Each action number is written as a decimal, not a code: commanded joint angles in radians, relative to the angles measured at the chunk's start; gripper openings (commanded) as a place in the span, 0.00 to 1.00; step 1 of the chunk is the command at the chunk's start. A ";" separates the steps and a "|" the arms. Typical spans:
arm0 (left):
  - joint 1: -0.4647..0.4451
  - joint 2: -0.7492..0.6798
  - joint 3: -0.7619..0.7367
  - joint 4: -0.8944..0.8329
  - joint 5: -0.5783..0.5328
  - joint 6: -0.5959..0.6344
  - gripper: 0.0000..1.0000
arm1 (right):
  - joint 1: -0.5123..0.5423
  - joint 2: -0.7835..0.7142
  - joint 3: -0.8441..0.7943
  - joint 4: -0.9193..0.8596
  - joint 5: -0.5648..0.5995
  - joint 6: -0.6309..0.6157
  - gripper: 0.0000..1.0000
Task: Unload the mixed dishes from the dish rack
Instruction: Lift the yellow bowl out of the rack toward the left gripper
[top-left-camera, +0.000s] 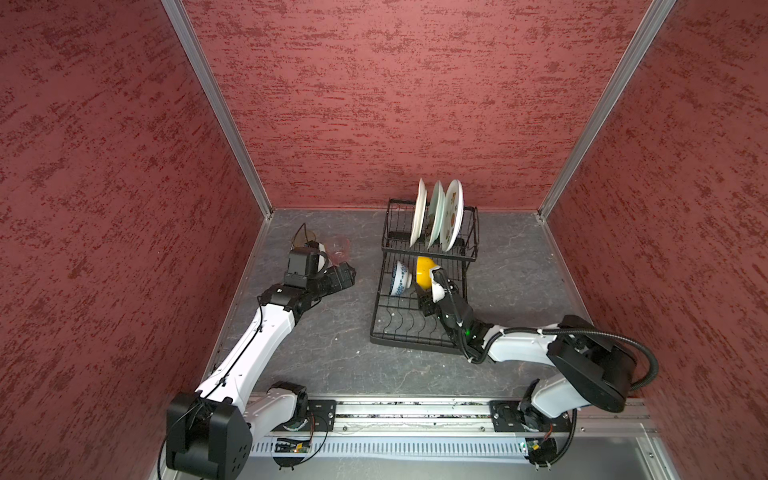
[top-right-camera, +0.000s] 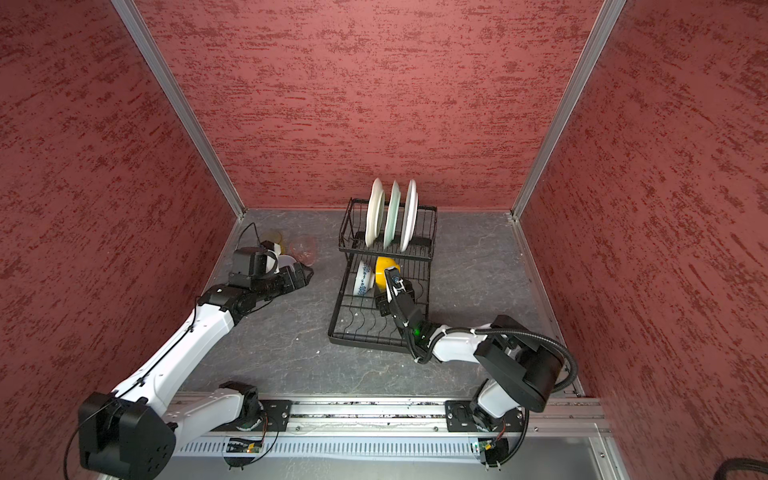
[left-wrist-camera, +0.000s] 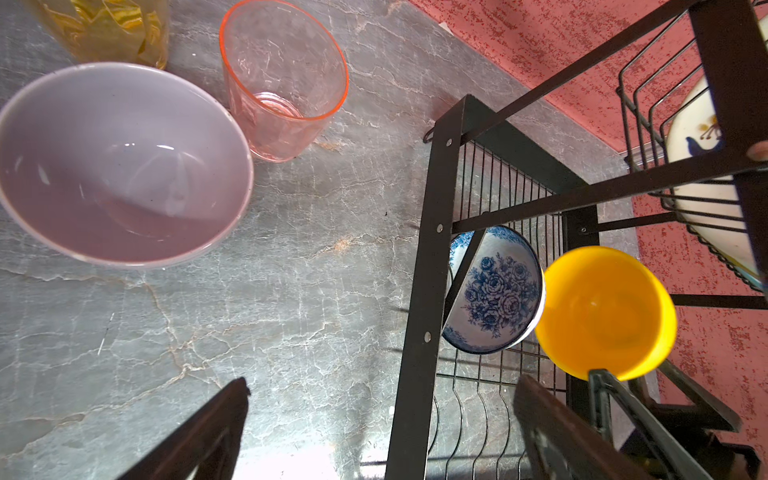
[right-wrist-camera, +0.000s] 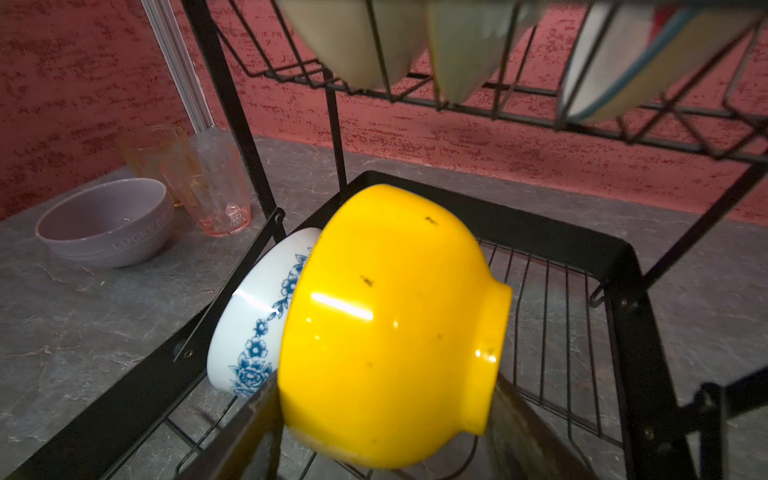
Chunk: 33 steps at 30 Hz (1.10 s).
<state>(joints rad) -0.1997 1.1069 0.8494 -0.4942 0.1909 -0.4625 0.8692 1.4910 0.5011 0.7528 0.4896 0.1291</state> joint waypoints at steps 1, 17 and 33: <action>-0.013 -0.013 -0.010 0.029 0.016 0.004 1.00 | 0.008 -0.085 -0.032 -0.008 -0.049 0.090 0.58; -0.138 0.029 -0.012 0.074 0.087 -0.046 0.99 | 0.008 -0.285 -0.127 0.076 -0.400 0.310 0.57; -0.219 0.104 -0.035 0.205 0.174 -0.103 1.00 | 0.015 -0.172 -0.071 0.272 -0.590 0.395 0.57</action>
<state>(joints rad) -0.4118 1.1934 0.8295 -0.3386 0.3386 -0.5533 0.8749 1.3212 0.3828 0.8963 -0.0425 0.4969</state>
